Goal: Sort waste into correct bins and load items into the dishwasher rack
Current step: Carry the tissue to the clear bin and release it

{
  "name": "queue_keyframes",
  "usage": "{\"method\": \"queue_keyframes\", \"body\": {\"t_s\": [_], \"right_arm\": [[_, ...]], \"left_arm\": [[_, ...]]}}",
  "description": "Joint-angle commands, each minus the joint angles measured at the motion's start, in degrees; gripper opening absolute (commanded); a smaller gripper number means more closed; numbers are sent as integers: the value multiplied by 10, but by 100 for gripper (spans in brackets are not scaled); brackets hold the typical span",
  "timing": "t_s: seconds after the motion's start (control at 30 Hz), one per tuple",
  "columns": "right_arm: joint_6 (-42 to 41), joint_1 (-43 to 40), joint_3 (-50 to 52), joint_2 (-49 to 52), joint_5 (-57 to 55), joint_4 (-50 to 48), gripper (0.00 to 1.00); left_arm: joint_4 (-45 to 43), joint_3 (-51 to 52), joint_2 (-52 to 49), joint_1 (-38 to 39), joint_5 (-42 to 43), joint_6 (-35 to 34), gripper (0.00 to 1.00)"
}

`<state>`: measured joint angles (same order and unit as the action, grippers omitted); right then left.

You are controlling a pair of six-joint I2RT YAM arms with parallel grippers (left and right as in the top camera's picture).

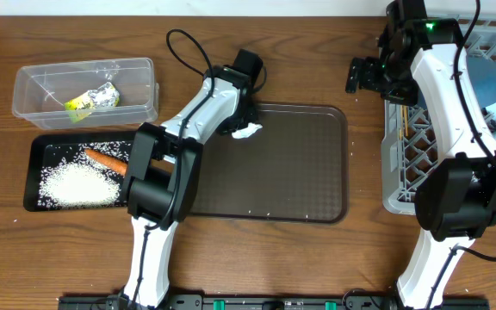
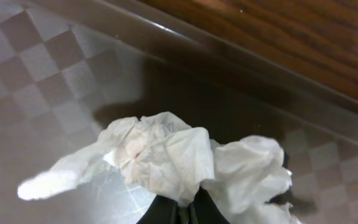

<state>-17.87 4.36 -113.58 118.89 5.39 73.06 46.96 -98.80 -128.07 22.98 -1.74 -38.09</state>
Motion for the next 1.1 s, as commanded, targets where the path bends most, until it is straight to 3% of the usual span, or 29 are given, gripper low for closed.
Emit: {"method": "queue_keyframes", "body": {"t_s": [0.0,0.23,0.37,0.57,0.83,1.07], "right_arm": [[-9,5,-7,1,0,0,99],[-9,6,-7,1,0,0,99],[-9,6,-7,1,0,0,99],[-9,6,-7,1,0,0,99],[-9,6,-7,1,0,0,99],[-9,6,-7,1,0,0,99]], "left_arm": [[0,-2,73,-2,-25,20,6],[-54,-2,191,-47,-206,21,6],[-75,-2,210,-109,-261,25,6],[-81,0,200,-227,-245,24,7],[-99,0,173,-337,-122,24,17],[-93,0,162,-355,-68,24,90]]}}
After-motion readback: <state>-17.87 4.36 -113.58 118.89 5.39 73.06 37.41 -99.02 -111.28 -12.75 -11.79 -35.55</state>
